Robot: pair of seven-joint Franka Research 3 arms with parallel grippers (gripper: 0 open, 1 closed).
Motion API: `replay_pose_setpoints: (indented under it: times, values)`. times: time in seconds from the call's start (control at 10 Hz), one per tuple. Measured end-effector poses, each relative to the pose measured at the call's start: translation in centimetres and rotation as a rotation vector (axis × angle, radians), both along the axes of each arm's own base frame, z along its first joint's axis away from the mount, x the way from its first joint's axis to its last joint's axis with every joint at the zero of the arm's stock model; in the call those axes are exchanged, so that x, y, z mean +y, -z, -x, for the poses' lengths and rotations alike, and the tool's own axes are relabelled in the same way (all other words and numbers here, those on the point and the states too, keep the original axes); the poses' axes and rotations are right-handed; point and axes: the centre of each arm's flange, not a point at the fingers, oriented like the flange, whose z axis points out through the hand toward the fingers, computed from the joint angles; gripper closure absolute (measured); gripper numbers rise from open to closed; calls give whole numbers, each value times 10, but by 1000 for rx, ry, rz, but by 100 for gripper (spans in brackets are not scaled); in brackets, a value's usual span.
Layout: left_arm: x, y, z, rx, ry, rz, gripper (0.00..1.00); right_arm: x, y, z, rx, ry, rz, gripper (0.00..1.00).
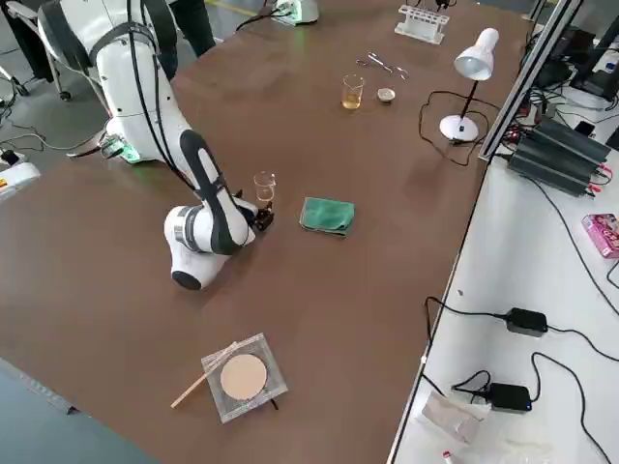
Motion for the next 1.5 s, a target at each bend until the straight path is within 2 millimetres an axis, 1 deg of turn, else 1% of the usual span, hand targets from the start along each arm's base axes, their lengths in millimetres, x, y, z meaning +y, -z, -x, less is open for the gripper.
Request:
replay_pose_setpoints:
  times: [0.1,0.3,0.5,0.6,0.8,1.0,1.2,1.5]
  values:
    - [-4,3,1,2,4,9,8,3,1,-2,0,2,-4,0]
    - [-7,6,5,11,4,19,29,7,6,-1,7,1,-11,0]
    - [-7,7,6,13,3,21,38,17,14,0,12,-11,-26,0]
    - [-7,7,6,12,3,22,41,24,18,-1,16,-22,-32,0]
    - [-7,7,5,12,3,22,41,37,23,-2,23,-43,-44,0]
    - [-6,7,6,12,2,22,45,39,23,-2,23,-48,-45,0]
    - [-5,10,7,15,-5,21,56,45,23,-3,27,-59,-50,0]
    - [-1,12,9,17,-14,18,60,51,24,-3,30,-71,-54,0]
